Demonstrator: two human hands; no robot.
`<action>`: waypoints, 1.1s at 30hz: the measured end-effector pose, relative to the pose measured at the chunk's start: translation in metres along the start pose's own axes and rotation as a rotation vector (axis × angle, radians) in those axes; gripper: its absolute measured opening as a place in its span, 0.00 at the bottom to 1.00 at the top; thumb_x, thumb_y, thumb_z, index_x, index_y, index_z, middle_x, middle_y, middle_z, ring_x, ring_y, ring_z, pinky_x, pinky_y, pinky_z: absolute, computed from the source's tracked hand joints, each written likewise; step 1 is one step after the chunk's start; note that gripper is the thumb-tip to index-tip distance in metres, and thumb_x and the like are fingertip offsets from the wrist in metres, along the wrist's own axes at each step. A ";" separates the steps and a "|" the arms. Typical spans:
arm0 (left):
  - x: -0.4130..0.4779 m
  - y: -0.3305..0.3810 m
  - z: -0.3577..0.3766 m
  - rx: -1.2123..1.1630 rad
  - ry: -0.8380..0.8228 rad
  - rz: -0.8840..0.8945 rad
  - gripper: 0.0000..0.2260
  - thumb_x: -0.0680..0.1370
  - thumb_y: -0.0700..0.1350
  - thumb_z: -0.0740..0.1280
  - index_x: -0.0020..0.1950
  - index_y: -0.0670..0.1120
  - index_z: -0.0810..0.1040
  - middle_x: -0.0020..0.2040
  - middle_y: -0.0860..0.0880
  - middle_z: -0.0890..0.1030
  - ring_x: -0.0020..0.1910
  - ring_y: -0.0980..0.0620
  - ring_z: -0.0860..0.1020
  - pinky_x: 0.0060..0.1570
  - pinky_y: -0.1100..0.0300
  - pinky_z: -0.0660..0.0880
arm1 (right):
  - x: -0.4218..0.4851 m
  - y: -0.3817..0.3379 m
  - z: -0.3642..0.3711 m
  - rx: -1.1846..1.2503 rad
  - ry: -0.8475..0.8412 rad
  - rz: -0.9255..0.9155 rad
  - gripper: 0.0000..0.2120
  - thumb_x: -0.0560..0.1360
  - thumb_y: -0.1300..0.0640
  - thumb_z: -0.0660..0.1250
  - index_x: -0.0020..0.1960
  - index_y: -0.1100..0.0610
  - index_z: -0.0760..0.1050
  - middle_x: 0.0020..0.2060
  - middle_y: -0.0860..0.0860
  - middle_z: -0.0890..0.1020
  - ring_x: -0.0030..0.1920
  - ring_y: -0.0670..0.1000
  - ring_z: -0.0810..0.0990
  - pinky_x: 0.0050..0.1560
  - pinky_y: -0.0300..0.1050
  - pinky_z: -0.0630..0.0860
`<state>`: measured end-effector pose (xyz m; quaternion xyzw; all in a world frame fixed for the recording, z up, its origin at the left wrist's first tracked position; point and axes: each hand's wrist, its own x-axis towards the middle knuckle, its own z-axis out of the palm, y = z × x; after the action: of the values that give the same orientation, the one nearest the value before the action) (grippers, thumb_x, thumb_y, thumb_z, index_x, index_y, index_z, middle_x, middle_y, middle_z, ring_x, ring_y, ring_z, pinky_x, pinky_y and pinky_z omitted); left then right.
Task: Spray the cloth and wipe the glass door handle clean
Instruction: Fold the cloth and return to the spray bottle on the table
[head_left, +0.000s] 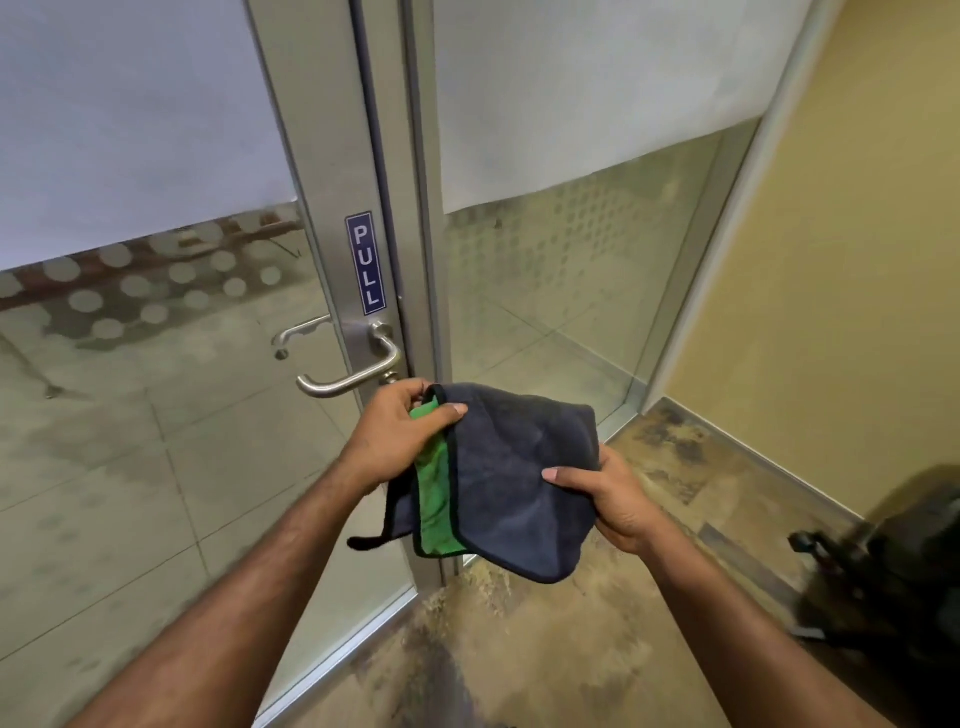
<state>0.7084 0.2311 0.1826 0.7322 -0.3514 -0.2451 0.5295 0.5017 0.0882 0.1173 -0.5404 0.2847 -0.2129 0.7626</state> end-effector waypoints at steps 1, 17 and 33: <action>0.000 0.003 0.003 -0.044 -0.029 -0.022 0.03 0.78 0.42 0.74 0.50 0.44 0.83 0.42 0.49 0.86 0.40 0.54 0.84 0.43 0.58 0.80 | -0.004 -0.005 -0.007 -0.009 -0.015 0.006 0.27 0.64 0.62 0.78 0.61 0.63 0.77 0.56 0.61 0.84 0.58 0.64 0.82 0.61 0.61 0.78; -0.070 -0.033 0.116 -0.847 -0.284 -0.453 0.52 0.52 0.55 0.88 0.71 0.38 0.74 0.61 0.40 0.82 0.54 0.45 0.84 0.46 0.51 0.83 | -0.060 -0.032 -0.082 0.316 0.096 0.038 0.20 0.73 0.66 0.70 0.64 0.67 0.74 0.58 0.64 0.81 0.57 0.62 0.81 0.62 0.59 0.76; -0.053 0.009 0.152 -0.455 0.078 -0.150 0.16 0.74 0.29 0.74 0.51 0.46 0.73 0.36 0.46 0.81 0.31 0.50 0.78 0.27 0.61 0.78 | -0.091 -0.040 -0.133 -0.271 0.222 -0.248 0.34 0.63 0.69 0.80 0.63 0.48 0.74 0.59 0.50 0.79 0.60 0.50 0.80 0.55 0.45 0.81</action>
<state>0.5614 0.1792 0.1415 0.6271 -0.2113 -0.3279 0.6742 0.3443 0.0395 0.1397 -0.6422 0.3245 -0.3230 0.6148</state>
